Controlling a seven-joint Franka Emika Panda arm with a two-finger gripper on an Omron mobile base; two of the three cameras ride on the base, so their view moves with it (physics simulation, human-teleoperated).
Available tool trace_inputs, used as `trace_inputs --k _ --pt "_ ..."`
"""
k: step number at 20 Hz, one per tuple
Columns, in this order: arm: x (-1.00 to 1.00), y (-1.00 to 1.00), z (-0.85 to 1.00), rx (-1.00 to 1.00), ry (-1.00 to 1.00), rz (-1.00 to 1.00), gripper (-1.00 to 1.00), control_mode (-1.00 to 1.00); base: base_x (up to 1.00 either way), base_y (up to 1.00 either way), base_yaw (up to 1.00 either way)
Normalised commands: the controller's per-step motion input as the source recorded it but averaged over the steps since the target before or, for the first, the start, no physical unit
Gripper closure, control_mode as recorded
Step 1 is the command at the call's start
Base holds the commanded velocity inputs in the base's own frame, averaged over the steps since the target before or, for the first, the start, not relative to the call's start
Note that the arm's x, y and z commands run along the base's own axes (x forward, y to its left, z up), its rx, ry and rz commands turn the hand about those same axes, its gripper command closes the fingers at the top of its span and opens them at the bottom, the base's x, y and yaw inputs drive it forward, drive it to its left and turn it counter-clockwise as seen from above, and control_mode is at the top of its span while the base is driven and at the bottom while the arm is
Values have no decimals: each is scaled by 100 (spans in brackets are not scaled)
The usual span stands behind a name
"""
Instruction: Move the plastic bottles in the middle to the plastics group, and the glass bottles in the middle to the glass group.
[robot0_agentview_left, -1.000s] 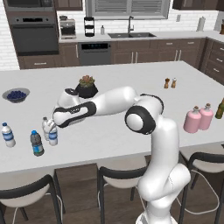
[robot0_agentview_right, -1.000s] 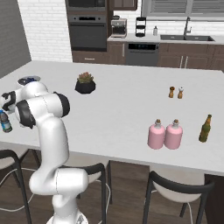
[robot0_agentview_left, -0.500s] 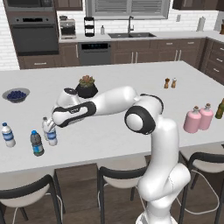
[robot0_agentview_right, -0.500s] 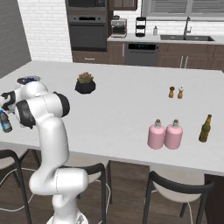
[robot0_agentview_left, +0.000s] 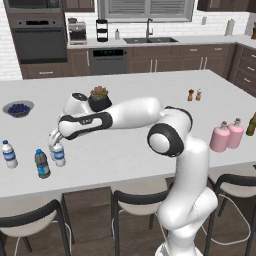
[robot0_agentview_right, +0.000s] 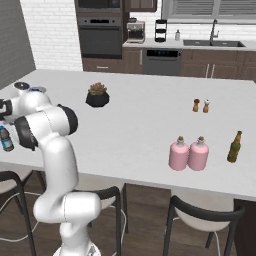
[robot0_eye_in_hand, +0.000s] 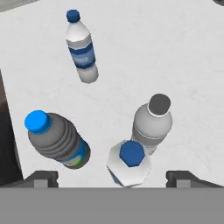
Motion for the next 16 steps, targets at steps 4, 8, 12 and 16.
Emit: trace_inputs --k 4,8,12,16 --pt "-33 -26 59 0 4 -8 -100 -100 0 0 0" --pt "-66 -54 29 0 2 -25 -100 -100 0 0 0" --pt "-78 -68 2 4 -3 -28 -100 -100 0 0 0" --pt "-28 -68 0 6 0 -15 -100 -100 0 0 0"
